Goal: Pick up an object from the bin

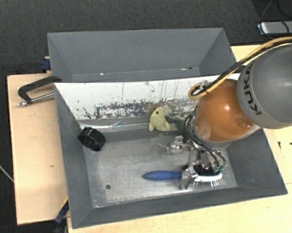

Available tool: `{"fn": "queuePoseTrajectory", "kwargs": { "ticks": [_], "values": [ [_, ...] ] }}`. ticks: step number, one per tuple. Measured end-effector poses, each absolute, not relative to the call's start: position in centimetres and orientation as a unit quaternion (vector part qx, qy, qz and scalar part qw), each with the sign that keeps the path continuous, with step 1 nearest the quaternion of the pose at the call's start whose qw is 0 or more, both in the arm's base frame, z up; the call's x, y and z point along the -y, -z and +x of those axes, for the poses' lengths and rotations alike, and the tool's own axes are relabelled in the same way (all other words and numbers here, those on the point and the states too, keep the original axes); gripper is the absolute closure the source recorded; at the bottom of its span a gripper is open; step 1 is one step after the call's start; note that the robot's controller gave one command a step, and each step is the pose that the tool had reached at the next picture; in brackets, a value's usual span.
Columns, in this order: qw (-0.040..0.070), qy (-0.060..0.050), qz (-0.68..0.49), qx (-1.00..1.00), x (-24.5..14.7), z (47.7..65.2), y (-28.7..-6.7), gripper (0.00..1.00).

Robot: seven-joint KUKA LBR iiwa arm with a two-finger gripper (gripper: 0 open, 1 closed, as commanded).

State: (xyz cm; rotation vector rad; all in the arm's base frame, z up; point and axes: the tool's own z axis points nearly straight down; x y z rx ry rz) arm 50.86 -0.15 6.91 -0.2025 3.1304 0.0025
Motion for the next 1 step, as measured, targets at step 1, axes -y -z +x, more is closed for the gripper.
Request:
{"fn": "queuePoseTrajectory", "kwargs": {
  "ticks": [1],
  "values": [
    [0.004,-0.001,-0.105,-0.994,-4.36,50.95,-10.21,0.0]
  ]
}}
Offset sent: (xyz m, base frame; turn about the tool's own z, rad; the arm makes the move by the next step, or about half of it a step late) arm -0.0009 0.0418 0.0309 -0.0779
